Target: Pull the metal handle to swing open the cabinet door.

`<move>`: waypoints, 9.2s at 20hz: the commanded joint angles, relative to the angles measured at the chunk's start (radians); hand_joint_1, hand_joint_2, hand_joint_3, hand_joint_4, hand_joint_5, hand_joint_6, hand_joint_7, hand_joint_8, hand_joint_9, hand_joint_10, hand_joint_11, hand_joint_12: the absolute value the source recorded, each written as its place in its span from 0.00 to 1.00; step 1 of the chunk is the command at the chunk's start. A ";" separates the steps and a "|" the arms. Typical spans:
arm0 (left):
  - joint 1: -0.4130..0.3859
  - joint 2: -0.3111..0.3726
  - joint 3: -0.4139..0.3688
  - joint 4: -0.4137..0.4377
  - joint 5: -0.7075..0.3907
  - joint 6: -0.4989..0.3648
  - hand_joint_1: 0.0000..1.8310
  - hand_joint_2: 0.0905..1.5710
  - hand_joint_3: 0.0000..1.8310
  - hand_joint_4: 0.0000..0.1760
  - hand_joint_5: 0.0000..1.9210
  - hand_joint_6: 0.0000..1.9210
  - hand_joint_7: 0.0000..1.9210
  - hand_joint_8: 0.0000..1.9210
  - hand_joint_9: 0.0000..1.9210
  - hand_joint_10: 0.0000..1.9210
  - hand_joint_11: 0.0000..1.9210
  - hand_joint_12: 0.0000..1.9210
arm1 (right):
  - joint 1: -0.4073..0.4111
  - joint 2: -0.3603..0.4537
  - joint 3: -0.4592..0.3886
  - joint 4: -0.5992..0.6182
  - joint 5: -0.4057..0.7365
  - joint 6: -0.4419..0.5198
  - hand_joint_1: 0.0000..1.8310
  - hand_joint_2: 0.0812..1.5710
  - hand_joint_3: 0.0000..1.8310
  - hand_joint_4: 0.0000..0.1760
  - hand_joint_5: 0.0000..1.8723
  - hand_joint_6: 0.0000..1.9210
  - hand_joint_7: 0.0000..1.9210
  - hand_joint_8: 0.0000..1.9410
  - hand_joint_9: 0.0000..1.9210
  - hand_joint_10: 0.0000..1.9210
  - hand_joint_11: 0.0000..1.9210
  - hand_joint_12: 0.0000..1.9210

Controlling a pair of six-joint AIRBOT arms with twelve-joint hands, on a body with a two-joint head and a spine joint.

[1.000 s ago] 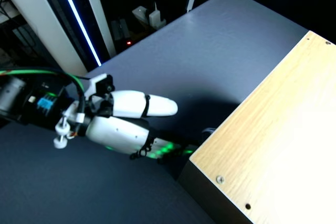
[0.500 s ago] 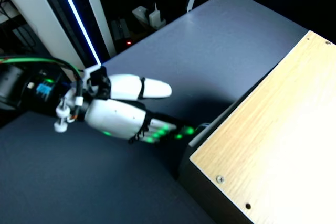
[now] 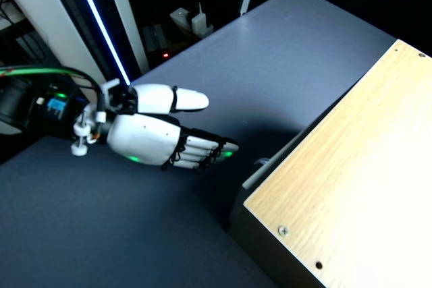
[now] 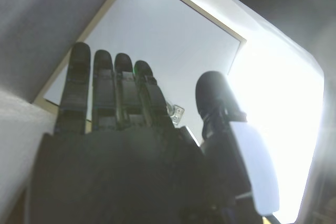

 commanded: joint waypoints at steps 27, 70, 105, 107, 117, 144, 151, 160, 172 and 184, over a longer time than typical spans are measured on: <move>-0.011 0.007 0.001 -0.100 -0.025 0.008 0.00 1.00 0.12 0.00 0.18 0.00 0.20 0.00 0.19 0.00 0.00 0.40 | 0.039 -0.038 0.067 0.149 0.206 0.032 0.00 0.99 0.00 0.00 0.04 0.00 0.05 0.00 0.06 0.00 0.00 0.22; -0.011 0.007 0.001 -0.100 -0.025 0.008 0.00 1.00 0.11 0.00 0.19 0.00 0.21 0.00 0.20 0.00 0.00 0.40 | 0.027 -0.043 0.066 0.137 0.228 0.067 0.00 0.99 0.00 0.00 0.04 0.00 0.05 0.00 0.06 0.00 0.00 0.20; -0.011 0.007 0.001 -0.100 -0.025 0.008 0.00 1.00 0.12 0.00 0.19 0.00 0.20 0.00 0.19 0.00 0.00 0.40 | -0.079 -0.006 -0.104 -0.245 0.246 0.067 0.00 0.99 0.00 0.00 0.06 0.00 0.06 0.00 0.06 0.00 0.00 0.22; -0.011 0.007 0.001 -0.100 -0.025 0.008 0.00 1.00 0.12 0.00 0.19 0.00 0.20 0.00 0.19 0.00 0.00 0.39 | -0.097 -0.001 -0.112 -0.252 0.269 0.067 0.00 0.99 0.00 0.00 0.05 0.00 0.06 0.00 0.07 0.00 0.00 0.24; -0.011 0.007 0.001 -0.100 -0.025 0.008 0.00 1.00 0.12 0.00 0.18 0.00 0.19 0.00 0.18 0.00 0.00 0.39 | -0.143 0.037 -0.109 -0.276 0.337 0.115 0.00 0.99 0.00 0.00 0.05 0.00 0.06 0.00 0.06 0.00 0.00 0.24; -0.011 0.007 0.001 -0.100 -0.025 0.008 0.01 1.00 0.13 0.00 0.18 0.00 0.20 0.00 0.18 0.00 0.00 0.39 | -0.249 0.075 0.162 -0.670 0.583 0.534 0.00 1.00 0.00 0.00 0.05 0.00 0.07 0.00 0.07 0.00 0.00 0.24; -0.011 0.007 0.001 -0.100 -0.025 0.008 0.01 1.00 0.12 0.00 0.19 0.00 0.20 0.00 0.18 0.00 0.00 0.39 | -0.251 0.065 0.243 -0.731 0.583 0.536 0.00 1.00 0.00 0.00 0.05 0.00 0.06 0.00 0.07 0.00 0.00 0.25; -0.011 0.007 0.001 -0.100 -0.025 0.008 0.00 1.00 0.12 0.00 0.18 0.00 0.20 0.00 0.18 0.00 0.00 0.39 | -0.290 0.039 0.371 -0.732 0.583 0.536 0.00 1.00 0.00 0.00 0.05 0.00 0.06 0.00 0.06 0.00 0.00 0.24; -0.011 0.007 0.001 -0.100 -0.025 0.008 0.00 1.00 0.12 0.00 0.19 0.00 0.20 0.00 0.19 0.00 0.00 0.39 | -0.298 -0.029 0.478 -0.632 0.532 0.536 0.00 1.00 0.00 0.00 0.05 0.00 0.06 0.00 0.06 0.00 0.00 0.25; -0.011 0.007 0.001 -0.100 -0.025 0.008 0.00 1.00 0.13 0.00 0.18 0.00 0.20 0.00 0.19 0.00 0.00 0.40 | -0.226 -0.077 0.481 -0.612 0.415 0.536 0.00 1.00 0.00 0.00 0.05 0.00 0.06 0.00 0.06 0.00 0.00 0.23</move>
